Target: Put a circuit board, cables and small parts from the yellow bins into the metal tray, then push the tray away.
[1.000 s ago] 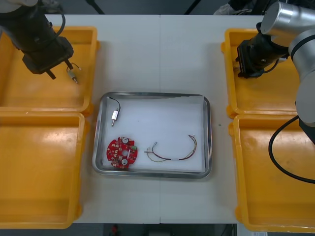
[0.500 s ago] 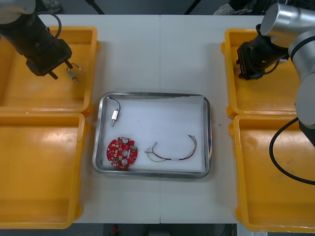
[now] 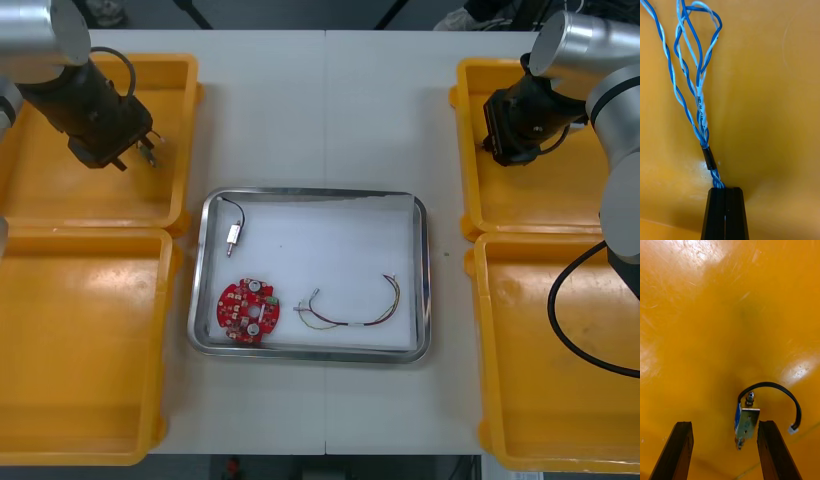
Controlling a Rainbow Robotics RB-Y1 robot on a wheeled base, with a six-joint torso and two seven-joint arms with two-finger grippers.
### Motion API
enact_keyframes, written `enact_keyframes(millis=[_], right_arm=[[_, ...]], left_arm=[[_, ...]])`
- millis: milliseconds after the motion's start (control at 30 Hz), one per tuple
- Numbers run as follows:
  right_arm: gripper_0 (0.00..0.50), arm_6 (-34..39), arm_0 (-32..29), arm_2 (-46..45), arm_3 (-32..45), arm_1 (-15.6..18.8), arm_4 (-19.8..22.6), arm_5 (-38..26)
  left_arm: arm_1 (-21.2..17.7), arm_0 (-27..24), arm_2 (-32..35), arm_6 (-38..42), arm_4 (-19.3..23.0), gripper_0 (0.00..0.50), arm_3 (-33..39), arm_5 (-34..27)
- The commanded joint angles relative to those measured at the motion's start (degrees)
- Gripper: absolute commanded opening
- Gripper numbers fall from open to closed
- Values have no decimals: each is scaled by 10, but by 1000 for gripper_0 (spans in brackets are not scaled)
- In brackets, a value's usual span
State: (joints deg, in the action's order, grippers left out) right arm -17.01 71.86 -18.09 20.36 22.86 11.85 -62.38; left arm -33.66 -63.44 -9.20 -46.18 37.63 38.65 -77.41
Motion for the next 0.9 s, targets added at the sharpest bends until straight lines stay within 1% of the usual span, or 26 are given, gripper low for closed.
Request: enact_keyframes(millis=[33,67,100,167,200,233,300,333,367,433,467,500,700,733,767,900], right_arm=[[0,17,-26,13,35,13,-12,-44],[0,17,-25,13,41,14,-13,-52],[0,15,-25,13,63,17,-15,-78],[0,14,-25,13,79,18,-17,-94],[0,14,-25,12,104,22,-18,-123],[0,14,-25,12,104,22,-18,-123],[0,10,-25,12,147,27,-23,-172],[0,10,-25,12,147,27,-23,-172],[0,8,-25,12,170,30,-25,-201],[0,4,-25,13,188,34,-26,-229],[0,0,-25,13,199,37,-26,-242],[0,-1,-26,13,204,38,-26,-249],[0,-21,-33,12,275,46,-25,-322],[0,-21,-33,12,275,46,-25,-322],[0,-28,-39,10,301,47,-23,-343],[0,-42,-59,8,365,48,-16,-392]], left_arm=[[17,-34,-26,-37,10,500,-15,35],[17,-34,-26,-37,10,500,-16,37],[20,-34,-28,-37,10,500,-18,41],[21,-34,-29,-37,10,500,-18,44],[23,-33,-35,-37,10,500,-20,46],[23,-33,-35,-37,10,500,-20,46],[23,-28,-39,-37,10,500,-20,53],[23,-28,-39,-37,10,500,-20,53],[23,-25,-42,-39,10,350,-20,57],[23,-24,-49,-42,11,116,-20,60],[23,-24,-52,-44,11,19,-20,60],[23,-24,-53,-44,11,2,-20,60],[18,-24,-50,-45,16,0,-18,51],[18,-24,-50,-45,16,0,-18,51],[15,-24,-44,-47,17,0,-16,44],[6,-24,-30,-51,13,0,3,10]])
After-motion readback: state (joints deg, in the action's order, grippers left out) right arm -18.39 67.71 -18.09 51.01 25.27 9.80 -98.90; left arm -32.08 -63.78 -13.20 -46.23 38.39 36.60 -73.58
